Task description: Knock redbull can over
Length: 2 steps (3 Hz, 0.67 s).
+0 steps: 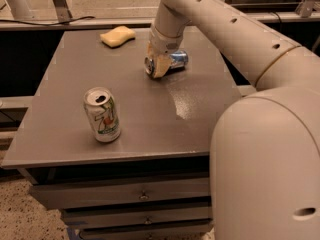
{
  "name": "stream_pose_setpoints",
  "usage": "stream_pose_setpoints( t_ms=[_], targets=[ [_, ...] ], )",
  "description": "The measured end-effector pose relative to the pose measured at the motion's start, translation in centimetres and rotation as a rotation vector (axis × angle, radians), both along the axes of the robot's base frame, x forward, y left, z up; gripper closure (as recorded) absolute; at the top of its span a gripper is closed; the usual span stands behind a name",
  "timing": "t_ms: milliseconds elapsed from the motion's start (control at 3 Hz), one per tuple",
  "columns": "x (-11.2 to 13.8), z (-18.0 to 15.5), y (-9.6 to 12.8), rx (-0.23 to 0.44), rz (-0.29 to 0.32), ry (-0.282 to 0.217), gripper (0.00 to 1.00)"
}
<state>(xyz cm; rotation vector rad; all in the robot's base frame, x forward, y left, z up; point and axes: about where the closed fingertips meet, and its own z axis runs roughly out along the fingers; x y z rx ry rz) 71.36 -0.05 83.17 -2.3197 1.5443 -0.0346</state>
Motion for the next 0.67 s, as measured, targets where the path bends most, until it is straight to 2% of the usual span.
stream_pose_setpoints(
  t_ms=[333,667],
  targets=[
    [0.0,0.01,0.0,0.0,0.0,0.0,0.59],
    [0.31,0.65,-0.47,0.035,-0.011,0.043,0.37]
  ],
)
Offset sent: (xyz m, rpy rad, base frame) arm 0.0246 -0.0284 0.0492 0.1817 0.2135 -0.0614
